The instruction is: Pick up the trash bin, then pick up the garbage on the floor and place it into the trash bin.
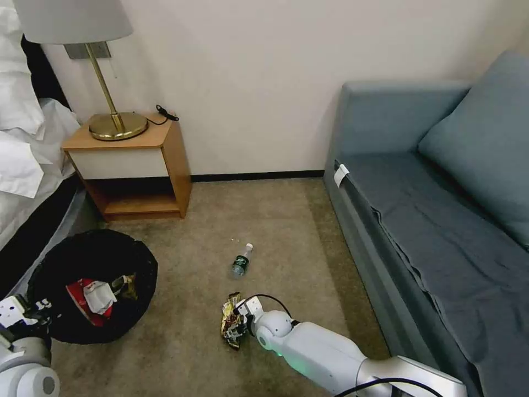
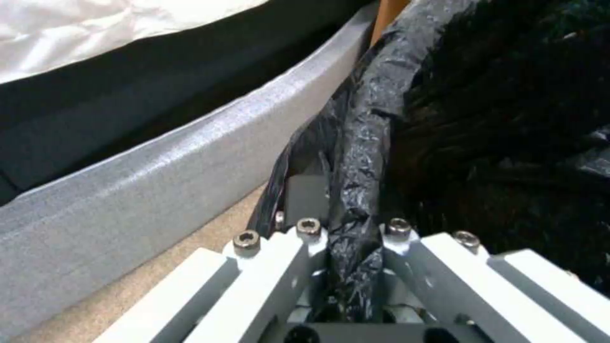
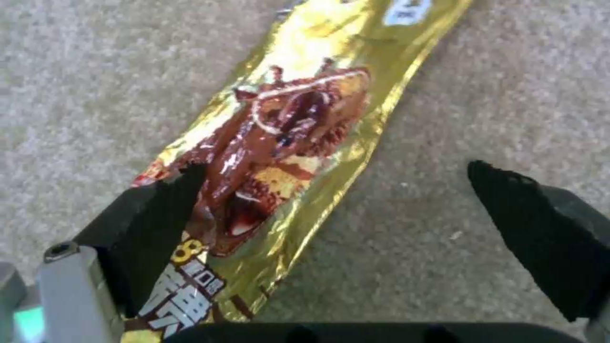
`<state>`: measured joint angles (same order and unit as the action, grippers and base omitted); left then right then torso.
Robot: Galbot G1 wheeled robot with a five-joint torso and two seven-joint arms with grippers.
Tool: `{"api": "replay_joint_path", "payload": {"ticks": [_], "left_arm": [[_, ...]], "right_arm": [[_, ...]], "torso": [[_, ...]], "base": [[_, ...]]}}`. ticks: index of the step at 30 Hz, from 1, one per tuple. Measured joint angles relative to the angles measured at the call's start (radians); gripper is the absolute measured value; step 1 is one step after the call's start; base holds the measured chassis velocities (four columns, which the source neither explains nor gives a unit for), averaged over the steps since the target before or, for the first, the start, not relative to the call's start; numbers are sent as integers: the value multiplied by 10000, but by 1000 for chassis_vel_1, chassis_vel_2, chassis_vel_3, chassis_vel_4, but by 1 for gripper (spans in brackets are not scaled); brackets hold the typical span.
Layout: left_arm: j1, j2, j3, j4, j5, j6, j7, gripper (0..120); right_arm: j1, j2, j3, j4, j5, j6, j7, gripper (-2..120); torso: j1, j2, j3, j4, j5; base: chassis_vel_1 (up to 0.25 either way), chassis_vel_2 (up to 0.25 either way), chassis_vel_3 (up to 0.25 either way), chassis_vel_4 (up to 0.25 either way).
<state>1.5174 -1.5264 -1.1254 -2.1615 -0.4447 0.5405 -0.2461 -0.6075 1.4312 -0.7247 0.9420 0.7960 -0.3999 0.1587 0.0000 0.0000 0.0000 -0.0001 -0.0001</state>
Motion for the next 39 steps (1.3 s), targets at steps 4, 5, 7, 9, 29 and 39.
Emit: {"api": "replay_joint_path", "payload": {"ticks": [4,5,7,9,29,39], "left_arm": [[5,-18,4,-8,9,0,-12,2],[8,-24,6,-12,10,0,-13,2],[9,-30,8,-13,13,0,-12,2],[9,-41,13,-13,32,0,-21,2],[-87,-48,94,157,99,-27,-45,2],[-122,-46,95,230,100,-33,-45,2]], "right_arm": [[-29,60,-108,-36,-148,97,-11,95],[-41,78,-140,-36,-175,122,-14,93],[-45,89,-151,-36,-193,135,-16,92],[-49,97,-185,-28,-225,199,-18,89],[31,-273,-342,697,-154,411,-47,16],[-12,-319,-417,828,-158,545,-55,0]], "torso": [[0,1,-1,-1,-1],[0,0,-1,-1,0],[0,0,-1,-1,0],[0,1,0,-2,-1],[0,1,1,3,2],[0,0,0,2,2]], "base": [[0,0,0,0],[0,0,0,0],[0,0,0,0],[0,0,0,0],[0,0,0,0],[0,0,0,0]]}}
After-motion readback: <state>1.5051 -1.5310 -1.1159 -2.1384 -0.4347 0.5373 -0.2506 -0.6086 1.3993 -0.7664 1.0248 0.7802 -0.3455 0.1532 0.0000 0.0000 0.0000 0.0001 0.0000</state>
